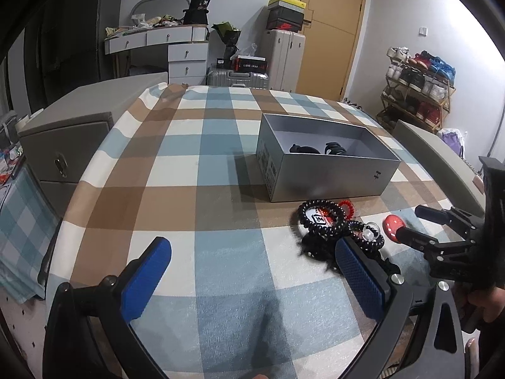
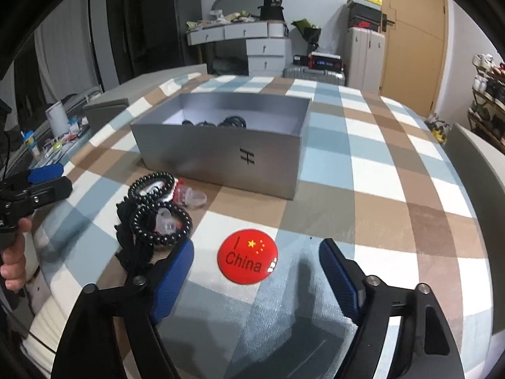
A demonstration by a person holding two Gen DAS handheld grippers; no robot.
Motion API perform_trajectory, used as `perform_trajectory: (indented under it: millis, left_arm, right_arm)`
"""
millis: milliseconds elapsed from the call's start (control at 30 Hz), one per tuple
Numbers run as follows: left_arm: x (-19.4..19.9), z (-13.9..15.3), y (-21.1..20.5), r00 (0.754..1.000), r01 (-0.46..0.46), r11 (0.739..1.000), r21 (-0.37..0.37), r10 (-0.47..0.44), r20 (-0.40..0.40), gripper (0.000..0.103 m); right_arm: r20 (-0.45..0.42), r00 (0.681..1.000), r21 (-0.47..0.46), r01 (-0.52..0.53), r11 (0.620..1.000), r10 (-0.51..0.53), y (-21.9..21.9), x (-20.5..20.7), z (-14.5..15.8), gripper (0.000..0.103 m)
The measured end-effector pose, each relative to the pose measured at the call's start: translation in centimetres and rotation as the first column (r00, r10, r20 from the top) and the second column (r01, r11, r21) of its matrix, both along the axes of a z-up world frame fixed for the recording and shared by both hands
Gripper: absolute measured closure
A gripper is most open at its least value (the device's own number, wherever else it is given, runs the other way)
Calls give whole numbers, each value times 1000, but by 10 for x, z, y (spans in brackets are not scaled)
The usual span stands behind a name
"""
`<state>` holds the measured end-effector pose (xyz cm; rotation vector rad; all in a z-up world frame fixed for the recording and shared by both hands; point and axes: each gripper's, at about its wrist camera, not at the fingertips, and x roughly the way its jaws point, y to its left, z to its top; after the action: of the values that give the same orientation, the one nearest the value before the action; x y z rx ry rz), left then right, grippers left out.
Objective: Organize jewelry
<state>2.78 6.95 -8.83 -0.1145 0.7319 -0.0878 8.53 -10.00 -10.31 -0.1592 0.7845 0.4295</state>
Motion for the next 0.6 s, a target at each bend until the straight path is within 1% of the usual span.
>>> perform_trajectory:
  millis: [100,200,300,367,400,600]
  left_arm:
    - [1,-2,1,1000,0,1000,-13,-1,-13,1]
    - [0,-2,0,1000,2,1000,-11,-2,-16,1]
    - [-1,-1,0,1000,3,1000,-9,-3,-13,1]
    - [-1,-1,0,1000,4,1000,-13,-5,-14,1]
    - [-1,-1,-1,1000,5,1000,-13,-5,-15,1]
    - [-1,2,-5,1000,13,1000,-13,-14,-10,1]
  right_arm:
    - [-26,1000,-18,9,1000,-10,2,5,-3,30]
    - [-44,999,-42,-5,999,3,7,6,-6,40]
    - [-35,999,-73,-25,997,22,13,4,-8,48]
    - [-31,999,-71,-37,997,35,14,3,-7,55]
    - [-27,999,-73,-41,996,40,14,2,-7,61]
    - [-17,999,-77,-46,996,45,15,0,-7,61]
